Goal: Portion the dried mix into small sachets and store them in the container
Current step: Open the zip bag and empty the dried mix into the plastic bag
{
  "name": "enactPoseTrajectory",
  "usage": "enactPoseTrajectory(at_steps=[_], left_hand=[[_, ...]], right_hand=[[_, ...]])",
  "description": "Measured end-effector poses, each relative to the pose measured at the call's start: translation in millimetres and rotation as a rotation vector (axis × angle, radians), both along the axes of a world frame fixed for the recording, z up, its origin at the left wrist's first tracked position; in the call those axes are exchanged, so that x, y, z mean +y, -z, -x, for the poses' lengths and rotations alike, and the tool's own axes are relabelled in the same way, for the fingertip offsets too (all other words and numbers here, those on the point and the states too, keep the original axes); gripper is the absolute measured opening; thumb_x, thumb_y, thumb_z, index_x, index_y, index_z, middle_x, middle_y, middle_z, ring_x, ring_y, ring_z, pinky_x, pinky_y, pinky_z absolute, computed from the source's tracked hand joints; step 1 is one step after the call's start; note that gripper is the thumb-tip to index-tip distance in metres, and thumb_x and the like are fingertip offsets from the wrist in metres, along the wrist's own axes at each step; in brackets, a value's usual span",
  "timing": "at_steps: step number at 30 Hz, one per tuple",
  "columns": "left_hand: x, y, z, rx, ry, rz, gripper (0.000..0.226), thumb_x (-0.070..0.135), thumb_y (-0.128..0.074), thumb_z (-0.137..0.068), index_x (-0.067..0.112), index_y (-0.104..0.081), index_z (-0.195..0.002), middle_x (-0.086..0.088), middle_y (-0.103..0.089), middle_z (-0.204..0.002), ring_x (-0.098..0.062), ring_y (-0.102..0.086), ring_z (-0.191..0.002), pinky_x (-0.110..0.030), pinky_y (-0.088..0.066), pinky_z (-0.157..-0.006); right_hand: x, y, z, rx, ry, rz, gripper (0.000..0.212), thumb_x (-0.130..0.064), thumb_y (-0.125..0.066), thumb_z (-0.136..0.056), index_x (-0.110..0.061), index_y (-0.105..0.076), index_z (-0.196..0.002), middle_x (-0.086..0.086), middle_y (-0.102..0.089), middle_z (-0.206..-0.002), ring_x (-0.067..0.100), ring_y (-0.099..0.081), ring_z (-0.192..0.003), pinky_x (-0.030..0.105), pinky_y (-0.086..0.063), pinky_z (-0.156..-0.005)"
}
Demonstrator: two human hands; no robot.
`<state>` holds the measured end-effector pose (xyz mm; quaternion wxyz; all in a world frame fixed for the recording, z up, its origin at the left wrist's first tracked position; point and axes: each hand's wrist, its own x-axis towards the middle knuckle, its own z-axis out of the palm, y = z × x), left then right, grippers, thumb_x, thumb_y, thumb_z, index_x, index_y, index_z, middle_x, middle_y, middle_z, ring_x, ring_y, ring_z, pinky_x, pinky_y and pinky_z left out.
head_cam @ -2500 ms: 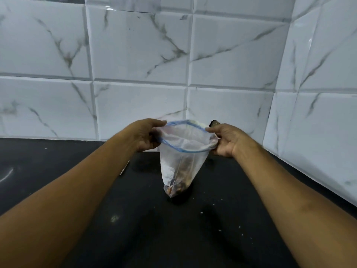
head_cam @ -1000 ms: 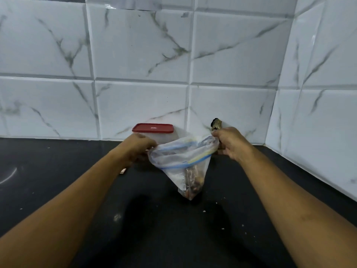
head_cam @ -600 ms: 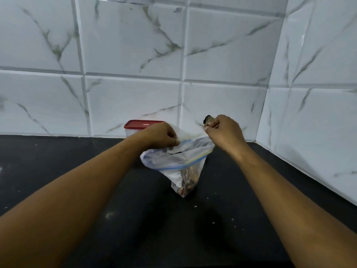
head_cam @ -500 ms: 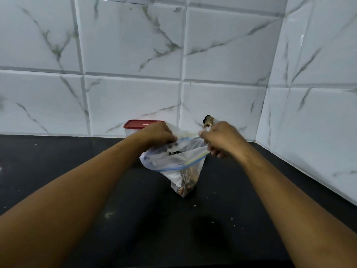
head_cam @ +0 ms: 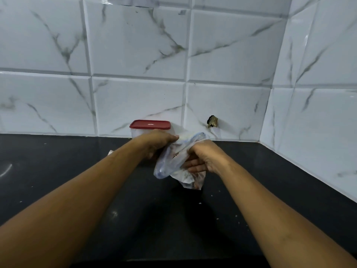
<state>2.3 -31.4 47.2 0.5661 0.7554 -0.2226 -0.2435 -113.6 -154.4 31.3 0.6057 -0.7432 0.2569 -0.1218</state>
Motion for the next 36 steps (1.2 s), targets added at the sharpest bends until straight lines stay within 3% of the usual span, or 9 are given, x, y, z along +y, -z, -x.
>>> enactPoseTrajectory(at_steps=[4,6,12,17,21,24,28,33,36], left_hand=[[4.8,3.5,-3.1,0.261,-0.026,0.147,0.026,0.026,-0.067,-0.099,0.002,-0.071,-0.109,-0.014,-0.074,-0.106,-0.03,-0.07,-0.1,-0.041,-0.059,-0.086],[8.8,5.5,-8.3,0.37,-0.058,0.258,0.021,0.025,-0.066,-0.1,0.004,-0.07,-0.101,-0.012,-0.073,-0.098,-0.028,-0.07,-0.093,-0.041,-0.06,-0.083],[22.8,16.7,-13.6,0.51,-0.117,0.432,0.015,0.016,-0.067,-0.098,0.003,-0.07,-0.091,-0.008,-0.071,-0.073,-0.019,-0.07,-0.055,-0.028,-0.06,-0.049],[34.2,17.2,-15.3,0.59,-0.149,0.537,0.019,0.013,-0.055,-0.102,0.004,-0.066,-0.09,-0.005,-0.067,-0.073,-0.016,-0.066,-0.063,-0.027,-0.059,-0.063],[49.6,14.4,-30.3,0.646,-0.229,0.728,0.015,0.012,-0.051,-0.102,0.007,-0.06,-0.091,-0.002,-0.066,-0.069,-0.011,-0.064,-0.051,-0.025,-0.06,-0.052],[54.8,12.0,-34.1,0.658,-0.207,0.81,0.015,0.017,-0.068,-0.095,0.01,-0.061,-0.106,-0.002,-0.067,-0.085,-0.017,-0.069,-0.075,-0.033,-0.064,-0.067],[56.1,17.5,-29.4,0.433,-0.195,0.571,0.016,0.011,-0.076,-0.088,0.008,-0.062,-0.095,-0.004,-0.062,-0.077,-0.017,-0.063,-0.071,-0.035,-0.066,-0.064],[61.5,17.2,-25.1,0.069,-0.204,0.154,0.016,0.006,-0.077,-0.088,0.001,-0.067,-0.1,-0.014,-0.065,-0.092,-0.026,-0.069,-0.079,-0.032,-0.062,-0.055],[55.3,11.2,-18.4,0.024,-0.211,0.127,0.012,0.011,-0.069,-0.096,0.002,-0.064,-0.104,-0.015,-0.067,-0.093,-0.026,-0.069,-0.074,-0.032,-0.061,-0.051]], right_hand=[[-2.2,-1.8,-3.2,-0.196,0.036,-0.402,0.015,0.004,-0.051,-0.098,-0.002,-0.064,-0.098,0.017,-0.071,-0.084,0.03,-0.07,-0.077,0.042,-0.061,-0.068],[-7.0,-3.4,-3.7,-0.26,0.075,-0.574,0.014,0.002,-0.05,-0.101,0.001,-0.061,-0.109,0.02,-0.068,-0.092,0.031,-0.067,-0.082,0.043,-0.056,-0.069],[-21.9,-8.9,-5.8,-0.274,0.2,-0.701,0.02,-0.003,-0.043,-0.105,0.004,-0.059,-0.115,0.02,-0.068,-0.105,0.033,-0.066,-0.105,0.043,-0.05,-0.082],[-32.7,-11.1,-2.6,-0.258,0.229,-0.719,0.022,-0.003,-0.041,-0.104,-0.001,-0.062,-0.111,0.013,-0.069,-0.098,0.028,-0.065,-0.088,0.044,-0.049,-0.073],[-46.4,-16.2,5.8,-0.294,0.27,-0.818,0.009,-0.009,-0.052,-0.101,-0.004,-0.058,-0.095,0.009,-0.063,-0.087,0.023,-0.059,-0.078,0.041,-0.046,-0.068],[-46.8,-22.6,6.6,-0.29,0.244,-0.804,0.007,-0.008,-0.062,-0.093,-0.005,-0.057,-0.096,0.009,-0.063,-0.091,0.024,-0.06,-0.079,0.039,-0.047,-0.071],[-48.3,-23.2,3.5,-0.346,0.236,-0.647,0.008,0.001,-0.062,-0.088,-0.006,-0.058,-0.089,0.01,-0.063,-0.088,0.023,-0.063,-0.076,0.035,-0.054,-0.072],[-56.6,-13.1,6.7,-0.328,0.29,-0.058,0.009,0.0,-0.064,-0.088,-0.009,-0.063,-0.089,0.009,-0.066,-0.073,0.019,-0.063,-0.058,0.024,-0.051,-0.046],[-59.1,-17.4,5.1,-0.292,0.258,-0.145,0.005,-0.004,-0.062,-0.09,-0.009,-0.062,-0.089,0.007,-0.061,-0.072,0.017,-0.059,-0.053,0.023,-0.048,-0.044]])
